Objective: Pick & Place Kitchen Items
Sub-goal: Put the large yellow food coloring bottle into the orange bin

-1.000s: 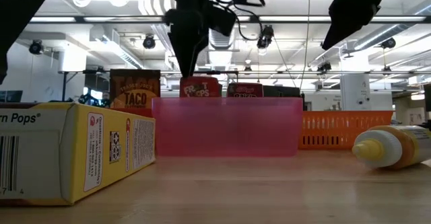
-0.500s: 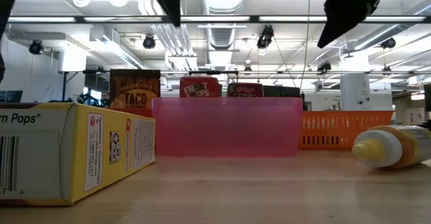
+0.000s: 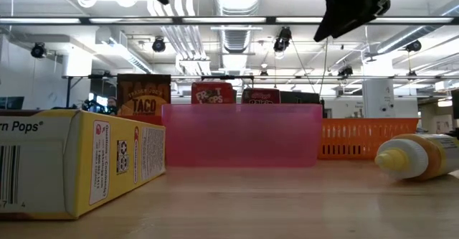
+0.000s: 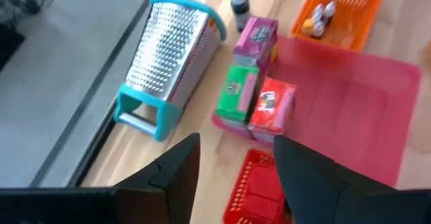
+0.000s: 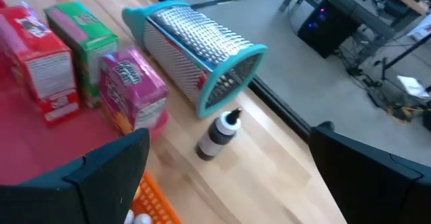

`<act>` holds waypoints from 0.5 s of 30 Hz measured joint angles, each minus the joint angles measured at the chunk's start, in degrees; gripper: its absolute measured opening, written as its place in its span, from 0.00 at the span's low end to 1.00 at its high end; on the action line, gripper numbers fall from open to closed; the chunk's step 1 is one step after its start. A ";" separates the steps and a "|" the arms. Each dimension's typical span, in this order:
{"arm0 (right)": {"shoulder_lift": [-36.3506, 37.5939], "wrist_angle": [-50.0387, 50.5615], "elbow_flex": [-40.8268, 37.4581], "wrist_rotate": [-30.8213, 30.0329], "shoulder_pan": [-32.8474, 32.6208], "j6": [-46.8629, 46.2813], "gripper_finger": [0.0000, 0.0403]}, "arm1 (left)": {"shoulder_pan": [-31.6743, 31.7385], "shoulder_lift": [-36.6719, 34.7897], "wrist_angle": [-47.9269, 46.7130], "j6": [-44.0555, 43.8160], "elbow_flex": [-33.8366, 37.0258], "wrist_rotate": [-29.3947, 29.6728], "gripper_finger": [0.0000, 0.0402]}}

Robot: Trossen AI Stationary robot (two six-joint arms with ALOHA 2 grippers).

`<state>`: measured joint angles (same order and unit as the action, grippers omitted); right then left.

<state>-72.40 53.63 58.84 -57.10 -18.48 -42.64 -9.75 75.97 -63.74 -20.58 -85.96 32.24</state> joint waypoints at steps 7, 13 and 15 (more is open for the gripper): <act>0.00 -1.64 -1.54 0.44 0.00 2.47 0.99 | -3.93 -12.90 21.92 -0.60 20.55 1.17 0.48; 0.00 -2.14 -1.32 3.37 -0.02 2.33 0.93 | -4.14 -20.70 32.62 3.09 32.56 1.64 0.48; 0.00 -2.12 -1.32 3.67 -0.03 2.33 0.87 | -4.12 -22.93 33.23 3.89 35.34 2.87 0.48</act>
<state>-72.40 51.51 57.52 -53.44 -18.51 -40.32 -13.87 53.04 -30.51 -16.69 -50.61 35.11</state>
